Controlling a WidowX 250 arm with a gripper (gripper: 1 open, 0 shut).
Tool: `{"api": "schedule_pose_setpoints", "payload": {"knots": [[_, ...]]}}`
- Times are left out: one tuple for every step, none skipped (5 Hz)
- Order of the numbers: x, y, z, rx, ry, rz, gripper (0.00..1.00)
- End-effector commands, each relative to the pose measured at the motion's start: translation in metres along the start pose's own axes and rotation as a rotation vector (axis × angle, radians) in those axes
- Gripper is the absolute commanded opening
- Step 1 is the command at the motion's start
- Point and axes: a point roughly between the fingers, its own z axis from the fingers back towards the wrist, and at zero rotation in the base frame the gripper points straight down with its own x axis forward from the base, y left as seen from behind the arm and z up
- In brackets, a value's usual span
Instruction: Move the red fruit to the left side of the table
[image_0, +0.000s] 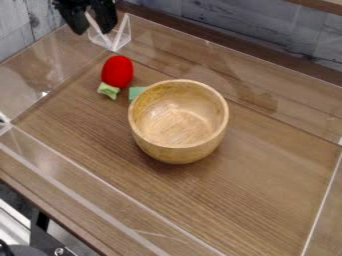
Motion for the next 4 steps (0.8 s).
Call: {"api": "schedule_pose_setpoints", "payload": {"knots": [[0.006,-0.011,0.039,0.017,-0.087,-0.053,1.0],[0.01,-0.015,0.04,0.006,-0.084,-0.035,1.0],[0.015,-0.011,0.033,0.013,-0.081,-0.014,0.0],[0.021,-0.013,0.027,0.021,-0.075,0.001,0.0]]}}
